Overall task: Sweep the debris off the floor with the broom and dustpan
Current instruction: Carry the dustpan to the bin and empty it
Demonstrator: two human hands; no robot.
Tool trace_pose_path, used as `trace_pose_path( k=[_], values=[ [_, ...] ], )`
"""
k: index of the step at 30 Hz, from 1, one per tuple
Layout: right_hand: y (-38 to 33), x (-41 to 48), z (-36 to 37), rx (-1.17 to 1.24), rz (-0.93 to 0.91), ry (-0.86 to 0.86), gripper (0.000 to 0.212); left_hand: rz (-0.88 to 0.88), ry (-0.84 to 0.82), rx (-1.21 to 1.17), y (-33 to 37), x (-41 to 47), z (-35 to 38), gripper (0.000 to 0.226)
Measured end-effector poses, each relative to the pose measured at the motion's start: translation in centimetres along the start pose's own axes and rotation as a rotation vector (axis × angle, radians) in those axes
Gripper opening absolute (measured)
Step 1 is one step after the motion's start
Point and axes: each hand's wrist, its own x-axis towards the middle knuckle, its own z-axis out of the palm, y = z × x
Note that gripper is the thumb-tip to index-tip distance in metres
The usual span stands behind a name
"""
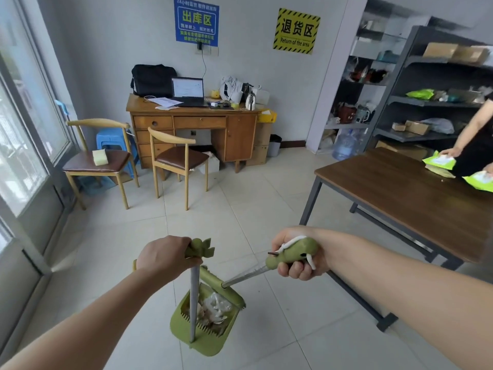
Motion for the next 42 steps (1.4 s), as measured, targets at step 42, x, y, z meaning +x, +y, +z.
trace_pose_path(
  k=[42],
  values=[
    [-32.4, 17.6, -29.0, 0.087, -0.034, 0.077, 0.014, 0.061, 0.036, -0.011, -0.4, 50.0, -3.0, 0.032]
  ],
)
